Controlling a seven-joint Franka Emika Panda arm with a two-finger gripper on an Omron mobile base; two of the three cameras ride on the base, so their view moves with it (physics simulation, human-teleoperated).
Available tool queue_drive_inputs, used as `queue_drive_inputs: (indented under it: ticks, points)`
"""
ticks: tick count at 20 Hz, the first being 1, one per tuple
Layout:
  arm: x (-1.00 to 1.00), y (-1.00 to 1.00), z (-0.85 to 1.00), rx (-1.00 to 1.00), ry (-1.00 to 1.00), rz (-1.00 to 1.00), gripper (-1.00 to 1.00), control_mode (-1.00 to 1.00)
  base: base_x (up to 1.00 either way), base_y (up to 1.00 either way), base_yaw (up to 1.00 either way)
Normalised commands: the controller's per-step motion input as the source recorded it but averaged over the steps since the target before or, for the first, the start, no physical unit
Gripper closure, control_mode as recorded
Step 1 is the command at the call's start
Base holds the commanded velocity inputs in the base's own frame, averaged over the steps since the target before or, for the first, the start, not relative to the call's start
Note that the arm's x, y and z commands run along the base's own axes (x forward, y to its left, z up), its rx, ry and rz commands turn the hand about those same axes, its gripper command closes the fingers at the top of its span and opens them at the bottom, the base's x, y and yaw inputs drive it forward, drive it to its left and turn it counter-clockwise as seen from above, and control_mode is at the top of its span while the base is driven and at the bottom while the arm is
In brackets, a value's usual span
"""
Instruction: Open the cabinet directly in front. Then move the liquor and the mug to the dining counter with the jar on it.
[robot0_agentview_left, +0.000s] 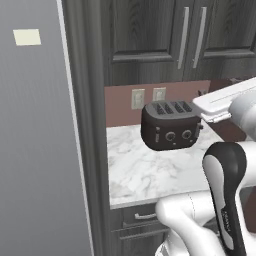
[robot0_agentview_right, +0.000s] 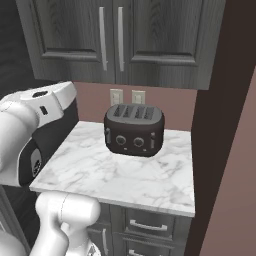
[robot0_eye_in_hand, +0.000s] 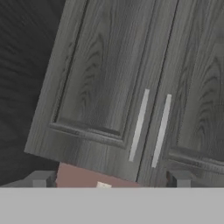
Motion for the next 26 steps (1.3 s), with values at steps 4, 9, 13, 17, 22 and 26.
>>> queue_drive_inputs:
  ticks: [4, 9, 13, 17, 22, 26]
  points:
    - [0.0, -0.22, 0.0, 0.26, 0.0, -0.09, -1.0, -1.0, 0.0, 0.0, 0.0]
    - [0.09, -0.01, 0.0, 0.0, 0.0, 0.0, -1.0, -1.0, 0.0, 0.0, 0.0]
    - [0.51, -0.25, 0.07, 0.08, 0.02, 0.0, -1.0, -1.0, 0.0, 0.0, 0.0]
    - [0.41, -0.47, 0.09, 0.12, 0.0, 0.01, -1.0, -1.0, 0.0, 0.0, 0.0]
    - [0.52, -0.3, 0.02, 0.06, 0.03, 0.08, -1.0, -1.0, 0.0, 0.0, 0.0]
    - [0.67, -0.03, 0.0, 0.0, 0.05, 0.02, -1.0, -1.0, 0.0, 0.0, 0.0]
